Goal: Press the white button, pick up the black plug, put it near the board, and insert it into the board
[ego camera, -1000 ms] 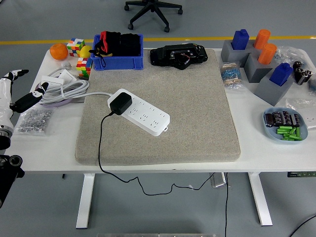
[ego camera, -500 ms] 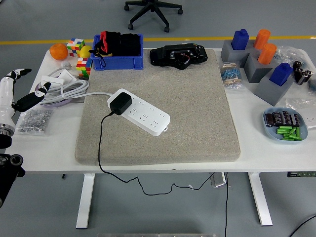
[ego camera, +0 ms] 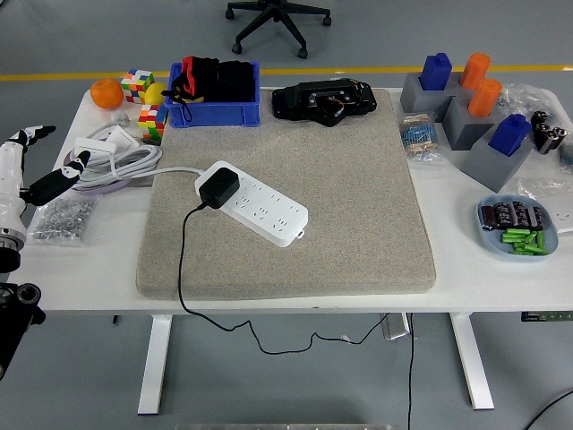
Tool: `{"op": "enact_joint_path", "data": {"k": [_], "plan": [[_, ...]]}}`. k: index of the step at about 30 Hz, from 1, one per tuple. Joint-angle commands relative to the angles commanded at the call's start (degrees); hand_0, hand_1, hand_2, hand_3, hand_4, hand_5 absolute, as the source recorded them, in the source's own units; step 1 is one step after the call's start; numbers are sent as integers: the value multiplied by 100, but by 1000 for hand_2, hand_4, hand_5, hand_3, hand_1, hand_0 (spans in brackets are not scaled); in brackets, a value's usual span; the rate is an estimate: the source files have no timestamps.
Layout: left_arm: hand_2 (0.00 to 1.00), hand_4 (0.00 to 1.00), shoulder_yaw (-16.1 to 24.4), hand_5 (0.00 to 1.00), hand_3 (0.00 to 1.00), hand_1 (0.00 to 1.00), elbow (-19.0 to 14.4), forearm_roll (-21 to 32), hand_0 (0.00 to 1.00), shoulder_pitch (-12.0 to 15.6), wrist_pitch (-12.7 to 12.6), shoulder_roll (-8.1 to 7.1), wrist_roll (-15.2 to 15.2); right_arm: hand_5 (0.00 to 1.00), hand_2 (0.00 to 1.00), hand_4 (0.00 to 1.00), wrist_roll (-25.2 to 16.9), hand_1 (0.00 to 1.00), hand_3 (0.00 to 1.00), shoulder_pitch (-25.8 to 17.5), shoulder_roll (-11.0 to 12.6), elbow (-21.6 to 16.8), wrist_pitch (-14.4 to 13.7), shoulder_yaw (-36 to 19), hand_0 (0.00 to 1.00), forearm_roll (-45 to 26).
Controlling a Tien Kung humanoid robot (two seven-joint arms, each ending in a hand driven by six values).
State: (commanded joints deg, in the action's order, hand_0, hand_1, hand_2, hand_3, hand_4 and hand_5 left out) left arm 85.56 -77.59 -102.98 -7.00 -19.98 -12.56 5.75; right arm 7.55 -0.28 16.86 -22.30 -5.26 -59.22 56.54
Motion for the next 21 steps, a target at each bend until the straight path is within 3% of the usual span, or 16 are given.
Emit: {"op": "enact_joint_path", "data": {"k": [21], "plan": [[821,829,-34,387,766,874,-124,2,871,-7,21,13,30,387,506,645,2,486,508,-14,-5,1,-1,-24,557,4]]}}
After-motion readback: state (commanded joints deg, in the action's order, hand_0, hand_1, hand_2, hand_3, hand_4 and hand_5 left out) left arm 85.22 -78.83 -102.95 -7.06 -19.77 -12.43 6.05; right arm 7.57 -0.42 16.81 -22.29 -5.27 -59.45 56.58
